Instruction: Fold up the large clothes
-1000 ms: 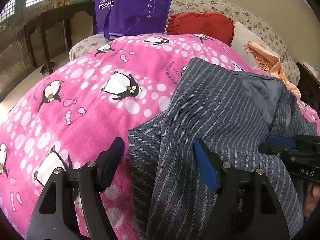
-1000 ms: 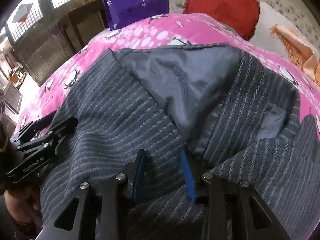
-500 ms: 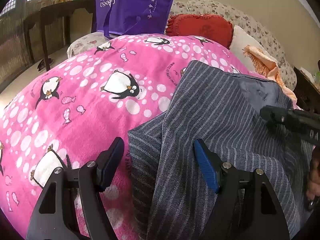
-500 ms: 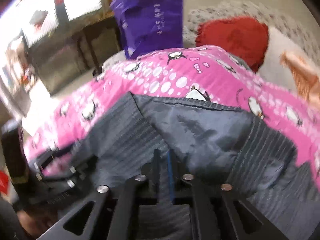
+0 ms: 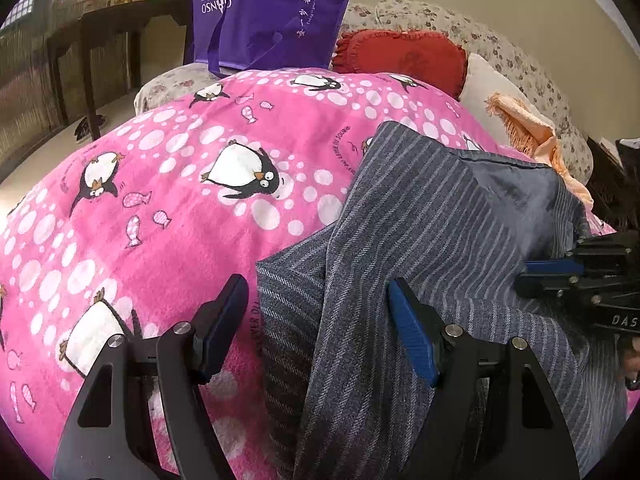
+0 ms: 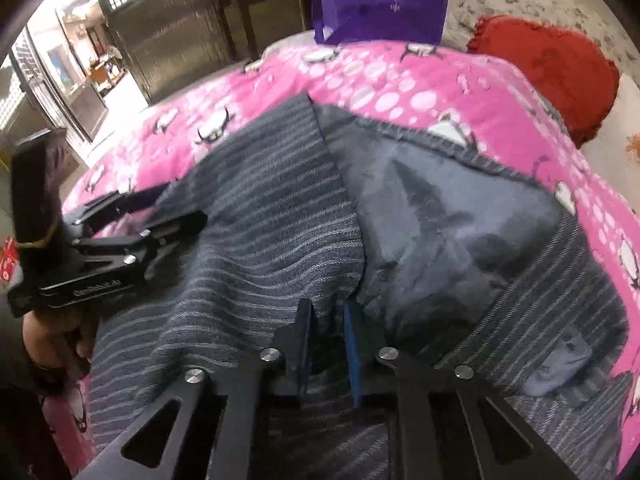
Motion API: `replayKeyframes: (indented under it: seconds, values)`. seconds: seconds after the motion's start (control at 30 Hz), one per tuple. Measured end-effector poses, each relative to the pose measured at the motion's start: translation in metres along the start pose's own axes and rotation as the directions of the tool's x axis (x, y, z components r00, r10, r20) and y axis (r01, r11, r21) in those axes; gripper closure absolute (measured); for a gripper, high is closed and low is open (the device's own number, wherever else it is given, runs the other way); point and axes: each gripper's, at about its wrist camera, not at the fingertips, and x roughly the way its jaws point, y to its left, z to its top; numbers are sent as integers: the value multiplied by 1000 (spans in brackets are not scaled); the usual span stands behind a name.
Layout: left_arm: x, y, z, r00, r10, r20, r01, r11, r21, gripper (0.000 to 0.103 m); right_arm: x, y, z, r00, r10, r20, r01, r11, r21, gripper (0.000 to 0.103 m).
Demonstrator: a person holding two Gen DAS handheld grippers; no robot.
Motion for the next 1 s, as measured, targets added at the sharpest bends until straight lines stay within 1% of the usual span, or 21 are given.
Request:
replayKeyframes:
  seconds: [0.07,0.1,0.17,0.23,0.27,0.3,0.4,0.43,0.5,0.53,0.6,0.63,0.67,0.7,0.73,0.77,0.8,0.9,0.93,0.97,1.0]
  values:
    - [0,0,0,1000,1,0,-1,1000,0,30,-5,6,1,1000,-7,16,7,999,-37,98]
    - [0,0,0,1000,0,0,0,1000,-1,30,-8,8,4,999,-32,39,33,998,-48,99]
    - [0,0,0,1000,-1,1,1,1000,-1,30,-17,9,16,986,-105,131,109,994,-22,99]
    - [0,1,0,1000,-1,1,1,1000,-5,30,-26,14,33,960,-171,222,174,985,8,102]
    - [0,0,0,1000,1,1,-1,1000,-5,30,-29,20,41,925,-262,275,263,964,34,103]
    - [0,0,0,1000,4,1,-4,1000,-4,30,-29,21,47,898,-326,296,322,945,65,103]
    - [0,-1,0,1000,7,1,-7,1000,-3,30,-25,12,58,887,-378,263,350,925,150,103]
    - [0,-1,0,1000,8,1,-8,1000,-3,30,-32,11,55,874,-404,270,368,913,175,103]
    - [0,-1,0,1000,12,1,-12,1000,0,30,-52,5,45,856,-415,307,360,906,221,103]
    - [0,-1,0,1000,14,1,-14,1000,1,30,-71,2,31,841,-429,329,353,896,268,103]
    - [1,-2,0,1000,18,0,-18,1000,4,30,-89,-7,14,835,-428,346,320,889,328,103]
    - [1,-2,0,1000,20,0,-20,1000,5,30,-109,-13,-8,826,-442,349,310,874,375,101]
    - [1,-2,0,1000,22,0,-22,1000,6,30,-119,-15,-24,818,-464,341,316,857,406,97]
    - [1,-2,0,1000,25,-1,-25,1000,8,30,-127,-17,-40,812,-486,323,327,838,438,83]
    - [1,-3,-1,1000,27,-1,-27,1000,10,30,-132,-20,-61,817,-496,294,327,819,472,73]
    - [1,-3,-1,1000,29,-2,-29,1000,11,30,-136,-20,-87,832,-489,260,316,805,503,56]
    - [2,-4,-1,1000,29,-3,-29,1000,12,30,-136,-17,-112,850,-475,230,306,798,519,52]
    - [2,-4,0,999,32,-8,-32,999,17,30,-119,-12,-176,904,-410,124,290,800,526,52]
    - [3,-5,0,999,34,-12,-34,999,21,29,-108,-14,-203,898,-440,25,359,764,536,52]
    - [4,-7,0,999,33,-20,-33,999,30,25,-103,-19,-224,885,-464,-41,407,728,552,55]
    - [6,-10,1,999,30,-33,-28,998,50,22,-110,-20,-243,890,-456,1,366,715,596,60]
